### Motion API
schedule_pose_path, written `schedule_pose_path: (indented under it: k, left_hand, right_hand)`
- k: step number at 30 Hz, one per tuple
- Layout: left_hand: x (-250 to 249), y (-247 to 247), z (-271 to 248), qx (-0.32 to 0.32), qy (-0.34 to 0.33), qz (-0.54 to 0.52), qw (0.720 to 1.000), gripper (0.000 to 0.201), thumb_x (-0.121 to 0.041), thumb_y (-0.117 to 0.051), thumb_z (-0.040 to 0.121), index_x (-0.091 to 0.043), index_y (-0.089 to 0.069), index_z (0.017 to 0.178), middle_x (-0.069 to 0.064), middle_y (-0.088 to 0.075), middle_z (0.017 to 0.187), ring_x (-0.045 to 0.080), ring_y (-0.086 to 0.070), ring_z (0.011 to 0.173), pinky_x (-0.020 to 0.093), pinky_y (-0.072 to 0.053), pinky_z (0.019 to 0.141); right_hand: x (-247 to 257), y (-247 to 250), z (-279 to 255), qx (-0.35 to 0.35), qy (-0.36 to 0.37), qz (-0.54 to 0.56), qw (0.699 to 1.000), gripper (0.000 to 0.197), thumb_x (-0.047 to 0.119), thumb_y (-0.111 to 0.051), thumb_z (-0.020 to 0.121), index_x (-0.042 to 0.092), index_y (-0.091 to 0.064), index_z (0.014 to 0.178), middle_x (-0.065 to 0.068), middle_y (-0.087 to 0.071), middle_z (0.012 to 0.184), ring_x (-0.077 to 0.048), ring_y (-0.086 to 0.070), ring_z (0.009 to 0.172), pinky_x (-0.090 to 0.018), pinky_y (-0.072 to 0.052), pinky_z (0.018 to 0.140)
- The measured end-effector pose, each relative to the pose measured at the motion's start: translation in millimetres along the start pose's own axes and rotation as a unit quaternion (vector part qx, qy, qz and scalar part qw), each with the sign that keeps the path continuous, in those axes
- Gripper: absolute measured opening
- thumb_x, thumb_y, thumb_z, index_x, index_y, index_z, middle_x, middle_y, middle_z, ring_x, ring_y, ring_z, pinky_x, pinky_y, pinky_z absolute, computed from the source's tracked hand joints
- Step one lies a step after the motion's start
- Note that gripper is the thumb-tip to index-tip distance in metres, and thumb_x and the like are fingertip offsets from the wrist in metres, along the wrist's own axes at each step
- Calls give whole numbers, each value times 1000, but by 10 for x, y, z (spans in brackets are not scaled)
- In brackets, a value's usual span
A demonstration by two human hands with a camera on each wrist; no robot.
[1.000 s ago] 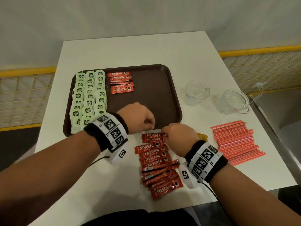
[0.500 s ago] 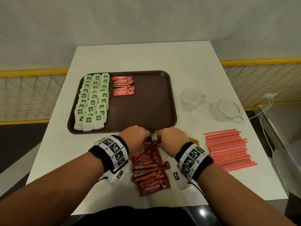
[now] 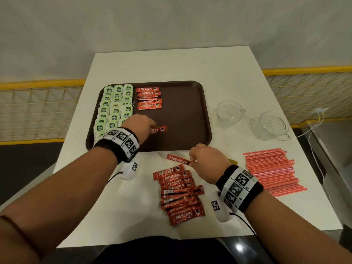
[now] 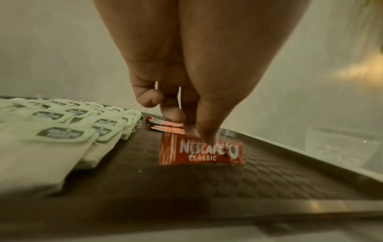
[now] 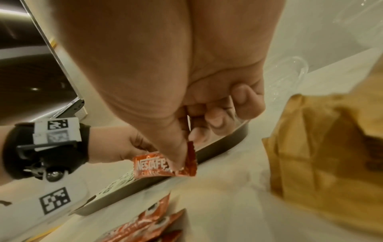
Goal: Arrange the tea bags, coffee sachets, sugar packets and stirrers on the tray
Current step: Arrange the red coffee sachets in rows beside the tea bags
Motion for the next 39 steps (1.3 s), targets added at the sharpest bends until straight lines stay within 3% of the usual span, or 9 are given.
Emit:
schedule_pose_path:
  k: [3,7,10,23,28,32,35,37,39]
  left_hand:
    - [27,-7,116,-11,19,9,1000,39,-33,-67,88,-23,-61,125,1,-64,117,21,-59,108,37,-51,92]
    - [51,-35,220,28,47,-22,998,29,-31,-76,81,-24,-68,108,-3,-68,106,17,-61,102,36,-52,91]
    - [89,0,337,59,52,-19,997,25,-26,-75,82,-21,-69,106,0,-69,107,19,-62,104,36,-51,93]
    - [307,221,861,18,44,-18,999,7,-25,-75,81,-26,-74,87,2,-69,108,24,-61,104,35,-51,89]
    - [323,193,872,6,40,-37,998,13,-31,-75,82,-26,-72,93,2,-68,109,24,-60,105,38,-51,91]
    - [189,211,551,-71,-62,-156,983,22,-51,-63,86,-32,-69,96,-11,-66,92,8,-58,87,28,-46,80]
    - [-60,265,156,10,-178,-227,957,26,-56,-63,83,-36,-68,99,-19,-64,94,-5,-55,88,22,-43,77]
    - [-185,227,-14,77,-227,-208,948,27,-50,-71,80,-36,-69,103,-21,-64,90,-8,-56,82,17,-41,72]
    - [-231,143,-67,81,-253,-180,947,22,-43,-74,80,-35,-70,100,-20,-62,82,-7,-55,75,17,-38,67]
  right_hand:
    - [-14,53,-20,-9,-10,18,1000,16,31,-59,95,24,-50,85,3,-53,94,-17,-55,79,-30,-48,73]
    - [-47,97,-7,-16,-32,40,999,17,31,-59,94,24,-51,82,3,-57,87,-18,-57,78,-34,-50,71]
    - [-44,119,-2,-26,-41,47,998,15,30,-59,94,25,-50,83,4,-58,86,-18,-56,77,-33,-49,70]
    - [77,69,74,-21,-66,83,994,12,29,-58,96,24,-50,88,3,-64,86,-18,-60,78,-31,-48,68]
    - [85,99,110,-46,-75,107,990,5,27,-59,96,25,-56,99,4,-67,93,-16,-62,84,-26,-47,72]
    - [92,118,156,-63,-82,123,987,4,26,-60,95,25,-59,99,4,-67,94,-14,-62,87,-28,-52,77]
    - [124,127,200,-82,-76,130,985,3,25,-61,95,27,-59,95,6,-65,89,-14,-61,83,-30,-53,76]
    - [152,140,227,-95,-66,143,983,6,24,-61,95,27,-57,92,7,-64,86,-13,-60,80,-32,-53,75]
    - [177,155,252,-108,-57,156,980,9,22,-61,94,27,-56,91,7,-63,85,-13,-60,78,-33,-54,75]
Point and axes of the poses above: each hand's wrist, its own z-axis towards the middle knuckle, its own y-axis out of the back of the hand, x = y × z, the point moved 1 cm from there along z, towards the middle knuckle
